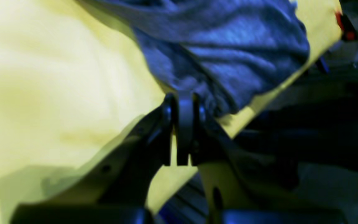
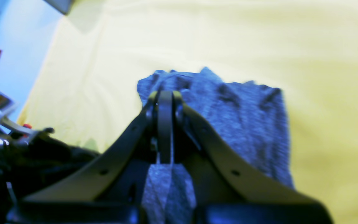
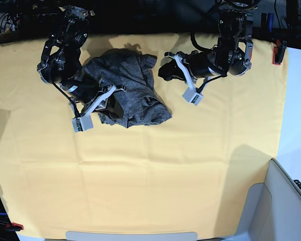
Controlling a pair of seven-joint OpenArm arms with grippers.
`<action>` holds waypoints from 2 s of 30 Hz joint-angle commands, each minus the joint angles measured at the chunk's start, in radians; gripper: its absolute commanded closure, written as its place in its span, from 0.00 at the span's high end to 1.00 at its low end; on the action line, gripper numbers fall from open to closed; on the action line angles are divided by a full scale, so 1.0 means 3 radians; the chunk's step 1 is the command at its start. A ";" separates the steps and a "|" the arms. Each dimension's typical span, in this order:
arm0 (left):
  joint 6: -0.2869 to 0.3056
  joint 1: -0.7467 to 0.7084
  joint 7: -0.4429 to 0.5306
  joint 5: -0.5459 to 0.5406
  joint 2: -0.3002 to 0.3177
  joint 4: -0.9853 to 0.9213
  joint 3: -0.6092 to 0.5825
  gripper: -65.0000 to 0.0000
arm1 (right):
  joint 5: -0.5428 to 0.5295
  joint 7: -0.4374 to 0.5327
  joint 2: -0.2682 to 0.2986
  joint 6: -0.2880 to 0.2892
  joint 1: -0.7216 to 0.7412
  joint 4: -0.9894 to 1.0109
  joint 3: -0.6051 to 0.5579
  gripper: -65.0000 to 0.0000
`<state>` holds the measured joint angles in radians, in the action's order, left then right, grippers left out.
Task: Fold the T-shirt properly
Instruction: 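Lower the bundle onto the table and open the right gripper, then press the bundle's side with the right gripper toward the left gripper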
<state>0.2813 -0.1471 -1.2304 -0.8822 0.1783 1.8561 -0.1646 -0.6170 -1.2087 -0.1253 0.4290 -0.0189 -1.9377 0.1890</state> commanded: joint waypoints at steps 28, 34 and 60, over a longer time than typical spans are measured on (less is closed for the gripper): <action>0.0021 -0.0101 0.0018 -0.0064 0.0027 0.0332 -0.0134 0.01 | 0.1978 0.1306 -0.0004 -0.0686 0.0245 0.0513 -0.0014 0.00; 0.0021 -0.0141 0.0018 -0.0059 0.0032 0.0332 -0.0134 0.01 | 0.1926 0.1464 -0.0004 -0.0819 0.0025 -0.0105 -0.0024 0.00; 0.0037 -0.0320 0.0248 -0.0059 0.0119 0.0705 -0.0421 0.01 | 0.0684 0.1188 0.0456 -0.0358 -0.0001 0.1015 -0.0055 0.00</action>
<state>0.2855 -0.2466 -1.1770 -0.8810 0.2127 2.0502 -0.2897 -0.4133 -0.8730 0.0097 0.3248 -0.0311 -1.6199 0.1707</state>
